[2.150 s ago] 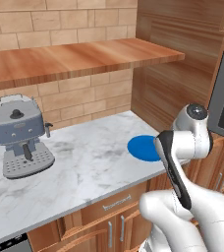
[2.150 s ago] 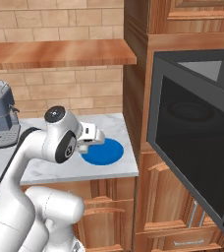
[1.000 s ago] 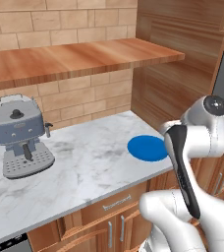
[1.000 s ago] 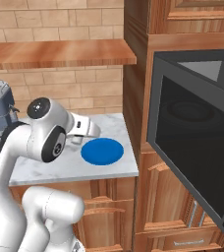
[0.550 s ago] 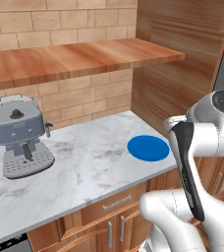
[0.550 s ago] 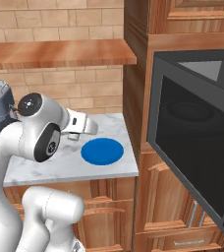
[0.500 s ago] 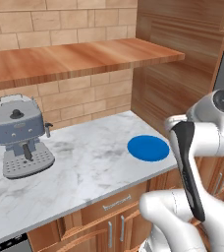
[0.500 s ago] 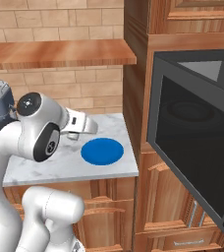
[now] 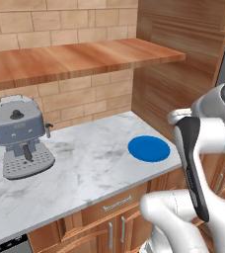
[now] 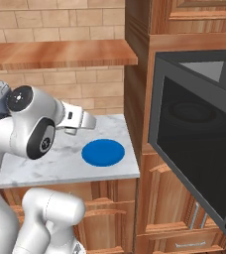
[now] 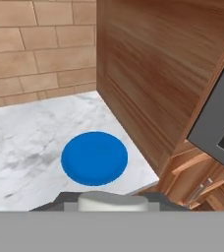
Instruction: Pick the marshmallow from the counter and place it in the microwave. Then turn on the microwave.
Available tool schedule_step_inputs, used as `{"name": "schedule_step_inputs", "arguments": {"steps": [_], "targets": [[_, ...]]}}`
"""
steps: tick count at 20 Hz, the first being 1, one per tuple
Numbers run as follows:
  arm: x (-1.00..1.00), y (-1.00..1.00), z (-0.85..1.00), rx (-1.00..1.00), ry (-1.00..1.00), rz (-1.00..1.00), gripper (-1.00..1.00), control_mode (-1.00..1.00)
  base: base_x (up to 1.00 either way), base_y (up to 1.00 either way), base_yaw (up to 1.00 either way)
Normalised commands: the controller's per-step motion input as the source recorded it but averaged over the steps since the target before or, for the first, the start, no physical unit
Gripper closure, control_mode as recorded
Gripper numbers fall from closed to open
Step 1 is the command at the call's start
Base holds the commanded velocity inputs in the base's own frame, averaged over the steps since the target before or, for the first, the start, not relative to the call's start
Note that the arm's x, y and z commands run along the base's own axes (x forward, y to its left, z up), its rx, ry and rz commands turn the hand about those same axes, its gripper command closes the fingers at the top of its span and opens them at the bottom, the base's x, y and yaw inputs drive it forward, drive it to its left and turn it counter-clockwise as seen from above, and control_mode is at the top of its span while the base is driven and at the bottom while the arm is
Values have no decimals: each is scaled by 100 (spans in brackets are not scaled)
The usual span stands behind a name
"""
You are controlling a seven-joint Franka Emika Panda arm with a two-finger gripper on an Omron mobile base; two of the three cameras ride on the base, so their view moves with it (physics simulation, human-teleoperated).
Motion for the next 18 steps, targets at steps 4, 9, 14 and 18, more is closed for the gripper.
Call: {"name": "schedule_step_inputs", "arguments": {"steps": [4,9,14,18], "targets": [[-10,4,22,0,-6,-1,100,-100,0,0,0],[-12,8,14,0,-9,-1,100,-100,0,0,0],[-16,6,10,0,-11,-1,100,-100,0,0,0],[-17,4,11,0,-8,-1,100,-100,0,0,0]]}}
